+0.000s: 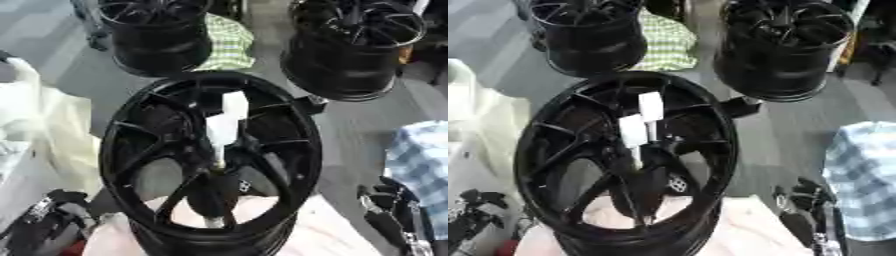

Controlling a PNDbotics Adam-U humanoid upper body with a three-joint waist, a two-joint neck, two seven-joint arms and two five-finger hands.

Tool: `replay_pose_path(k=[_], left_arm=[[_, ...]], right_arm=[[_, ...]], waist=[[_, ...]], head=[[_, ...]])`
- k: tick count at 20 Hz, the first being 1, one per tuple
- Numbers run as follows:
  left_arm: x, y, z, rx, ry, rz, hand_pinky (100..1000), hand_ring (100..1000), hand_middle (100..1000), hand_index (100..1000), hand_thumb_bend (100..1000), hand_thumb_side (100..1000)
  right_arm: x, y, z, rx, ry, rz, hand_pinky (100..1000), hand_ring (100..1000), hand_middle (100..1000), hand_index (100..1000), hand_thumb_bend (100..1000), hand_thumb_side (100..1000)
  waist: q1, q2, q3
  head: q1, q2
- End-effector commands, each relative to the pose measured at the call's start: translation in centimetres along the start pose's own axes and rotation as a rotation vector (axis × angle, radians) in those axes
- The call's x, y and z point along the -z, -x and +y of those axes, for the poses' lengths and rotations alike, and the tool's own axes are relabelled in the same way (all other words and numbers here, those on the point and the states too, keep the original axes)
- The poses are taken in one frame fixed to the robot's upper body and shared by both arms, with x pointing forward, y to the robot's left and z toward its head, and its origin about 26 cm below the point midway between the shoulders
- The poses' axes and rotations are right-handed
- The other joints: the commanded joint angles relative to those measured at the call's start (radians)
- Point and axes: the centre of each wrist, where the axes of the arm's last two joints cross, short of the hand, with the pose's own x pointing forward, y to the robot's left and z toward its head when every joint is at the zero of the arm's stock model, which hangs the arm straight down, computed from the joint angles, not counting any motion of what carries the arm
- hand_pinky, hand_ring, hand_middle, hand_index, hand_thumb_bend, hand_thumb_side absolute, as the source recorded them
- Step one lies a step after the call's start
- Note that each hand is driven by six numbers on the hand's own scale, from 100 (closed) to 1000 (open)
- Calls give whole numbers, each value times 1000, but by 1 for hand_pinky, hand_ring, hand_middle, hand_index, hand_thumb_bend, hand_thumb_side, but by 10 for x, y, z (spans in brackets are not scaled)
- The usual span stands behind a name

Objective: Pull the pin out of the wheel hub.

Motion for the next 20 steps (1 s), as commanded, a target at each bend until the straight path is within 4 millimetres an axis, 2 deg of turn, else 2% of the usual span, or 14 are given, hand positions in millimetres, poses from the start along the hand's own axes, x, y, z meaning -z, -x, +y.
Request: replay_pose_path(k=[1, 6, 9, 10, 11, 13, 14, 15, 18, 20], left_arm=[[-1, -8, 10, 103, 86, -49, 529, 100, 598, 765, 100, 1000], [-1, -8, 10, 102, 85, -47, 529, 100, 598, 765, 100, 1000], [-2, -7, 11, 103, 83, -43, 525, 100, 594, 761, 100, 1000], [-2, -7, 11, 103, 81, -44, 525, 100, 594, 761, 100, 1000], [-3, -8, 12, 104, 80, -44, 524, 100, 593, 760, 100, 1000], [-3, -8, 13, 106, 80, -40, 523, 100, 592, 760, 100, 1000], [-3, -9, 13, 107, 79, -39, 523, 100, 592, 759, 100, 1000], [-4, -9, 14, 108, 79, -37, 525, 100, 593, 760, 100, 1000], [-5, -9, 15, 113, 80, -27, 524, 100, 593, 760, 100, 1000], [-5, -10, 16, 117, 81, -27, 524, 100, 592, 760, 100, 1000]], right_arm=[[3, -6, -2, -5, 3, -24, 691, 630, 636, 788, 317, 236], [3, -7, -3, -5, 4, -30, 693, 631, 638, 802, 317, 237], [6, -20, -16, -34, 7, -96, 699, 639, 648, 822, 328, 273], [8, -29, -25, -49, 10, -134, 699, 639, 648, 822, 328, 273], [12, -41, -36, -70, 12, -180, 705, 645, 656, 828, 334, 316], [17, -82, -67, -136, 9, -315, 713, 653, 668, 836, 349, 368], [16, -104, -81, -165, -1, -377, 714, 654, 670, 838, 350, 373], [17, -121, -91, -196, -20, -423, 725, 667, 688, 852, 370, 416], [30, -160, -120, -311, -150, -587, 738, 670, 708, 864, 388, 440], [40, -182, -131, -377, -274, -681, 744, 689, 728, 876, 409, 453]], waist=[[2, -4, -1], [3, -3, -3], [3, -2, -5], [3, -2, -6], [1, -2, -6], [-4, -4, -6], [-6, -5, -6], [-9, -6, -4], [-17, -10, 0], [-21, -9, 4]], head=[[0, -2], [2, -2], [-2, -2], [-3, -2], [-4, -2], [-6, -2], [-7, -2], [-8, -2], [-8, -2], [-11, -2]])
